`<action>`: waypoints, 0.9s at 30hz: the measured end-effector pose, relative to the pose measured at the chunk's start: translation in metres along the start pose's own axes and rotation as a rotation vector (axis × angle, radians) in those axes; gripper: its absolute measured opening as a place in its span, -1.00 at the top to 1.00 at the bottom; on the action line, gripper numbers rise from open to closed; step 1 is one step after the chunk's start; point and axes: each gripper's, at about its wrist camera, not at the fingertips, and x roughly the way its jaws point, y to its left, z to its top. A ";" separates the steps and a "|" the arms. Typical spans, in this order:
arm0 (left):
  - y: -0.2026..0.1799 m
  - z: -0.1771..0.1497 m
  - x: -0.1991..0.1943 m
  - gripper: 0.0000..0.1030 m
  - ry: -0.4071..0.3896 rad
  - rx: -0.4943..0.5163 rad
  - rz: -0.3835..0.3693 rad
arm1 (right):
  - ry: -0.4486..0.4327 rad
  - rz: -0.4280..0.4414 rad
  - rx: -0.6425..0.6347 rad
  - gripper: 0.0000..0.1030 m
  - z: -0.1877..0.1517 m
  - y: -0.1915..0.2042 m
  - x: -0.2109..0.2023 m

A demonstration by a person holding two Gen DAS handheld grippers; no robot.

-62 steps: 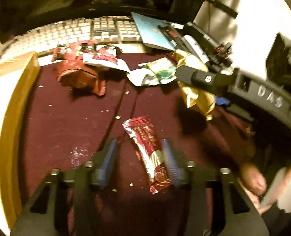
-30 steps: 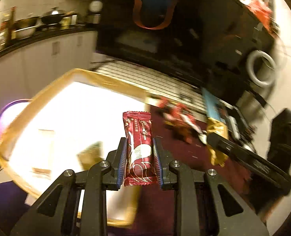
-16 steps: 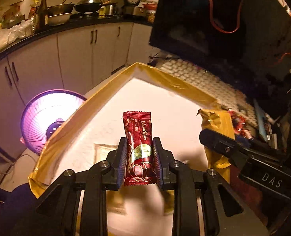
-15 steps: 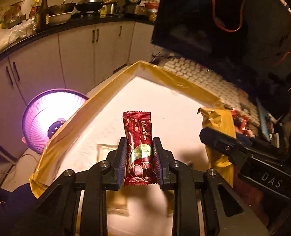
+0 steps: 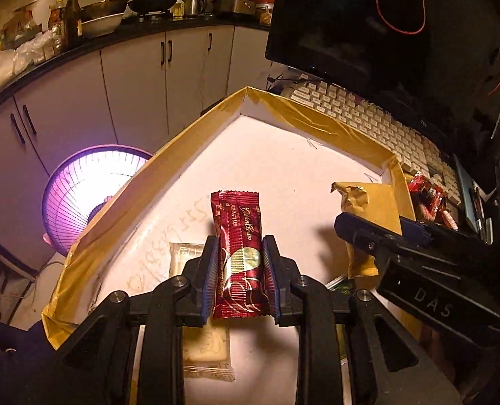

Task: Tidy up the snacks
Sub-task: 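Carry the chocolate bar and gold pouch into the tray and release both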

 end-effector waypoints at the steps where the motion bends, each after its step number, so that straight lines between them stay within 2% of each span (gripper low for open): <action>1: -0.001 0.000 0.000 0.54 0.000 0.002 0.004 | 0.002 0.000 0.004 0.02 0.000 0.000 0.000; 4: 0.001 0.000 -0.001 0.52 0.001 -0.016 0.009 | -0.011 -0.005 0.030 0.02 -0.001 -0.005 -0.003; 7: 0.001 -0.001 -0.001 0.45 0.002 -0.016 0.017 | -0.041 0.009 0.048 -0.09 -0.001 -0.009 -0.013; 12: -0.006 -0.004 -0.011 0.06 -0.026 -0.019 -0.007 | -0.091 0.031 0.080 -0.26 -0.006 -0.020 -0.036; 16: -0.018 -0.007 -0.027 0.00 -0.075 0.003 -0.013 | -0.114 0.068 0.143 -0.28 -0.013 -0.040 -0.057; 20: -0.036 -0.010 -0.040 -0.03 -0.100 0.022 -0.064 | -0.129 0.105 0.226 -0.29 -0.027 -0.069 -0.076; 25: -0.060 -0.016 -0.056 -0.03 -0.088 0.063 -0.153 | -0.163 0.050 0.311 -0.32 -0.048 -0.111 -0.099; 27: -0.069 -0.020 -0.062 -0.15 -0.079 0.067 -0.206 | -0.163 0.044 0.345 -0.31 -0.058 -0.128 -0.106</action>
